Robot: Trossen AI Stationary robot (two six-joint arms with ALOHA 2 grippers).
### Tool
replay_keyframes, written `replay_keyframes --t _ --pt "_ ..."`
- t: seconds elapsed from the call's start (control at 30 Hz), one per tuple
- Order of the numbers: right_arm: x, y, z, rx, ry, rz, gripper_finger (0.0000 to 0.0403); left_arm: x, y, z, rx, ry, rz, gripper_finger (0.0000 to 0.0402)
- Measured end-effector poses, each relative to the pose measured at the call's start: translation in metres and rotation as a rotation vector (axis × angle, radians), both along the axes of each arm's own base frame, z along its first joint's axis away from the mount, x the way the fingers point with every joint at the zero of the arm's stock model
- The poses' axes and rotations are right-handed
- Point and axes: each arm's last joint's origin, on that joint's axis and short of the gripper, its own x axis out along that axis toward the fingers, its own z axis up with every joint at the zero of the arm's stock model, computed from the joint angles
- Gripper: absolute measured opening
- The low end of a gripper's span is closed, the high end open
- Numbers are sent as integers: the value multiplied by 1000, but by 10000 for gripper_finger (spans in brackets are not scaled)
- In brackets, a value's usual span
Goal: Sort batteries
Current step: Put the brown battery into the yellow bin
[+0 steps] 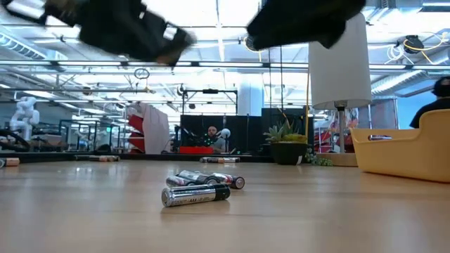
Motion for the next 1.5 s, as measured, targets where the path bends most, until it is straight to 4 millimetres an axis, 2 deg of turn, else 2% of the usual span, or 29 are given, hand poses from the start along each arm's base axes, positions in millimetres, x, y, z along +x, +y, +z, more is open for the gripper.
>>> replay_keyframes --t 0.1,0.23,0.37,0.5,0.73,0.9,1.1,1.23,1.47,1.5 --pt "10 8 1 -81 -84 80 166 -4 6 12 -33 -111 9 55" --pt "16 12 6 -174 -146 133 166 -13 15 2 -76 -167 31 55" --pt "16 9 9 -214 -154 115 166 -20 19 -6 -155 -256 55 54" --pt "24 5 15 -240 -213 116 166 -22 19 0 -210 -391 37 54" --pt "32 -2 31 -315 -337 138 166 -24 19 5 -236 -488 12 54" --pt "41 -14 36 -290 -396 208 166 -24 21 10 -215 -565 6 54" --pt "48 -27 40 -274 -437 197 163 -22 27 13 -216 -595 27 54" --pt "49 -30 41 -276 -440 188 136 -22 28 13 -214 -599 32 54" --pt "50 -33 41 -294 -433 177 35 -22 30 16 -220 -624 36 62" --pt "50 -33 41 -300 -432 177 31 -22 30 16 -222 -622 38 68"
